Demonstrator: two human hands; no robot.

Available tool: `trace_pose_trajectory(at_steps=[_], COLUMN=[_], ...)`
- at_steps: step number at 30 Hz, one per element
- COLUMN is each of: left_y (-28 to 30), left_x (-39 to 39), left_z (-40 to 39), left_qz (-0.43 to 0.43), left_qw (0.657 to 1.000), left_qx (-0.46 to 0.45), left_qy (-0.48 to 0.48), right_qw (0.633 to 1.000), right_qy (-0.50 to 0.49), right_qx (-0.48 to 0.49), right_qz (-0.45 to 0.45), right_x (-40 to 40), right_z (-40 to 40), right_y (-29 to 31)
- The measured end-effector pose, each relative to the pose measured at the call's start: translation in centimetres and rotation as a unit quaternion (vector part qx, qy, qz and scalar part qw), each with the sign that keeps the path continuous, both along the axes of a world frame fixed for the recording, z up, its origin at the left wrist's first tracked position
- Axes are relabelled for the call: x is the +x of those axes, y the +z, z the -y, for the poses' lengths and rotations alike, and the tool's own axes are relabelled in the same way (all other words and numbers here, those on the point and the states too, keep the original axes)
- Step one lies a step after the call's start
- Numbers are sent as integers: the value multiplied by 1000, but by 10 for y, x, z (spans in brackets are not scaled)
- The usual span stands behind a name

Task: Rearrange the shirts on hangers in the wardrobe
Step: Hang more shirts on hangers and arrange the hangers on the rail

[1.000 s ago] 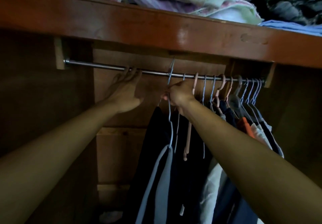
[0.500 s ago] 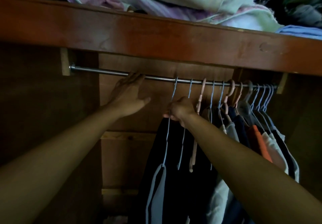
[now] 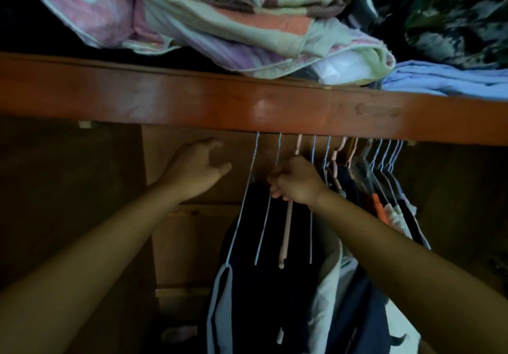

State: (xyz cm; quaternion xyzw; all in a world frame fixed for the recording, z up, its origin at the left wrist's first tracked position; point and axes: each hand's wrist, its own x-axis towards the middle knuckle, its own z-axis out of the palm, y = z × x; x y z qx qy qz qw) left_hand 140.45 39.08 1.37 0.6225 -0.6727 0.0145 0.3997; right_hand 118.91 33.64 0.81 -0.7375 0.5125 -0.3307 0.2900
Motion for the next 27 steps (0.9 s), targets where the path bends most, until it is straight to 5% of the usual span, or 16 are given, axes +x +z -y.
trace_pose_trajectory(at_steps=[3,11,19,27], left_y=[7,4,-9,-12], left_x=[-4,-41,-83,-158], left_z=[-10,-50,-85,-103], left_qz=[-77,-78,70,181], left_qw=[996,986,971,935], left_qx=[41,106,185,169], left_qy=[-18,-98,-133,-255], right_qw=[999,993,978,968], right_qy=[13,51,74,-9], right_qx=[-24,-9,-30,-38], right_qz=[-40,-105,-192,-249], right_x=[-26,-59,-99,-158], right_z=[-17,-67,-134,-212], right_y=[1,-3,-9,-11])
